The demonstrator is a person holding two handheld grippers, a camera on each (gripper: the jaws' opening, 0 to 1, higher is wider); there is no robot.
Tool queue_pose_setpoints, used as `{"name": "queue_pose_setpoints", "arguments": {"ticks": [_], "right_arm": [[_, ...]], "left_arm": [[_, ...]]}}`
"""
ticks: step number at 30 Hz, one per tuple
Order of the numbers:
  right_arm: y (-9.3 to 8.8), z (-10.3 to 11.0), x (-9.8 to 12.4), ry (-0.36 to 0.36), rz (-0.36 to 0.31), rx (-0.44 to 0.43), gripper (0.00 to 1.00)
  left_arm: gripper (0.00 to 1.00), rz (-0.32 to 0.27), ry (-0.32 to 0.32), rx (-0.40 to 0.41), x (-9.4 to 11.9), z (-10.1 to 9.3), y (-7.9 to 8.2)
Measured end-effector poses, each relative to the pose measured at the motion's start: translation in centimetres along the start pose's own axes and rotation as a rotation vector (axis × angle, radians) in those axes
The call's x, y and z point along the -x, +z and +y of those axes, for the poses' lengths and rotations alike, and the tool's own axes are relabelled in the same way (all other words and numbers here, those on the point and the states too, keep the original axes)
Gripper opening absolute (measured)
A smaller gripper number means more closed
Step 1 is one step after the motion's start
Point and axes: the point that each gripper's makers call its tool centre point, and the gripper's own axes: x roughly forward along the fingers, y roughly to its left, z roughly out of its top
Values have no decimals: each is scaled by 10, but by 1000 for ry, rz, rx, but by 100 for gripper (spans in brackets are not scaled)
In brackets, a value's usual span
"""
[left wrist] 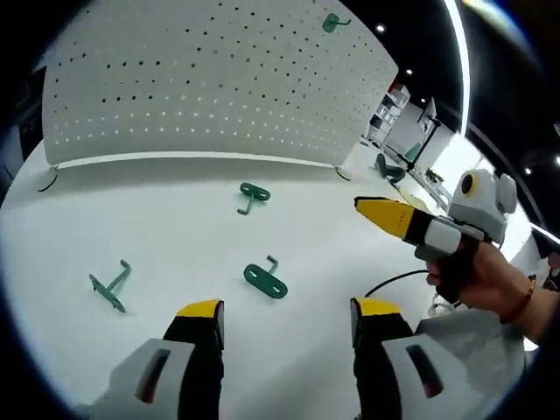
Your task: Insert the hook assembly into the mounting plate slot until the hook locks in place.
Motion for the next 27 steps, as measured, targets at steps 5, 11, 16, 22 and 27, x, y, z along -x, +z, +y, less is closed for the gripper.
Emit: {"name": "queue_pose_setpoints", "arguments": {"ticks": [5, 11, 16, 22, 27], "right_arm": [[-2, 4, 0, 19, -5, -3, 30], [-5, 6, 0, 31, 1, 4, 31], [-5, 7, 1, 32, 4, 6, 31], [-2, 0, 3, 17, -14, -29, 31], [-2, -2, 4, 2, -17, -32, 30]], "left_arm": [[59, 10, 15, 8, -4, 1, -4], [58, 25, 34, 14, -9, 0, -9], [57, 33, 44, 9, -13, 2, -9], [55, 45, 62, 23, -16, 5, -9], [53, 50, 71, 22, -17, 6, -11]]}}
